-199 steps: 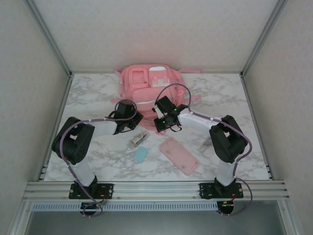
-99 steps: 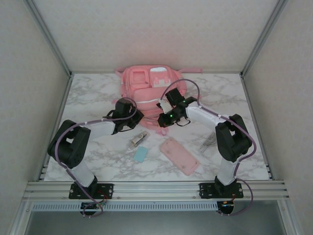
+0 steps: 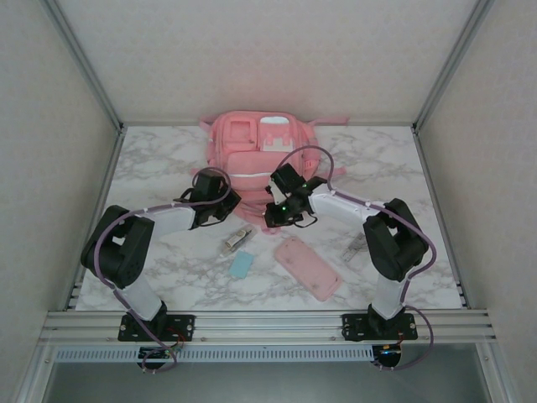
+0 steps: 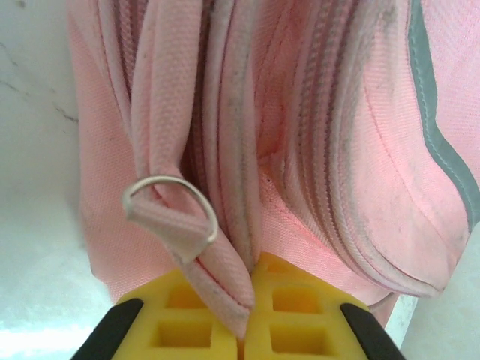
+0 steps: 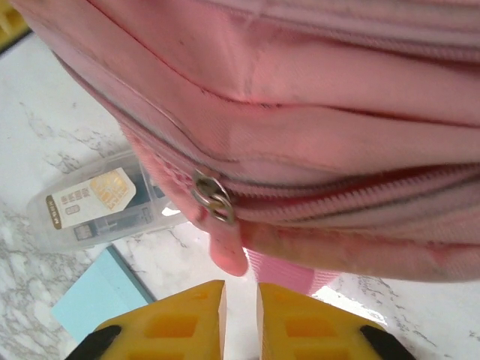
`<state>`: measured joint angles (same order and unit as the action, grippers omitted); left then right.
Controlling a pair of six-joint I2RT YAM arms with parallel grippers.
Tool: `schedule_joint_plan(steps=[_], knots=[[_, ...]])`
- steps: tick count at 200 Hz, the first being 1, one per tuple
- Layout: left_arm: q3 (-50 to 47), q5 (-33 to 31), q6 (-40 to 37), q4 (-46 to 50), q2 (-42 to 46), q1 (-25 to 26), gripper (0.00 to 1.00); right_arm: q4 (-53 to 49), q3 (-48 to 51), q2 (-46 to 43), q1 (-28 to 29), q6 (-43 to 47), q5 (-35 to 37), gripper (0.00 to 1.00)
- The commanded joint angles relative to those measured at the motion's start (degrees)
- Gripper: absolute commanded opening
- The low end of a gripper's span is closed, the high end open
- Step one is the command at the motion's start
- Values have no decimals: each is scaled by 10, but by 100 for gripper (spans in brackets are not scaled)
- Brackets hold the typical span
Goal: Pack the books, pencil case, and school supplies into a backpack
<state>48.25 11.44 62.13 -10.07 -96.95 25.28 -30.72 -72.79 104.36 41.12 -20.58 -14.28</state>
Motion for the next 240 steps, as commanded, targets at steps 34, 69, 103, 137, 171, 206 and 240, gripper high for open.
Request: schedule_joint_plan(steps=[34, 69, 103, 137, 171, 206, 240], knots=[[13, -21, -16, -20, 1, -4, 0, 29, -1, 22, 12, -52, 20, 28], [12, -19, -13, -22, 1, -4, 0, 50, -16, 39, 14, -65, 14, 44], [9, -18, -11, -22, 7, -4, 0, 56, -27, 60, 14, -73, 28, 39], [8, -20, -13, -20, 10, -4, 0, 68, -21, 63, 13, -78, 36, 27], [9, -22, -13, -20, 8, -5, 0, 63, -18, 66, 14, -75, 52, 21], [10, -28, -21, -14, 3, -12, 0, 46, -12, 38, 14, -63, 52, 0], [17, -30, -41, -7, -7, -33, 0, -33, -7, 16, 14, 29, 86, 0]])
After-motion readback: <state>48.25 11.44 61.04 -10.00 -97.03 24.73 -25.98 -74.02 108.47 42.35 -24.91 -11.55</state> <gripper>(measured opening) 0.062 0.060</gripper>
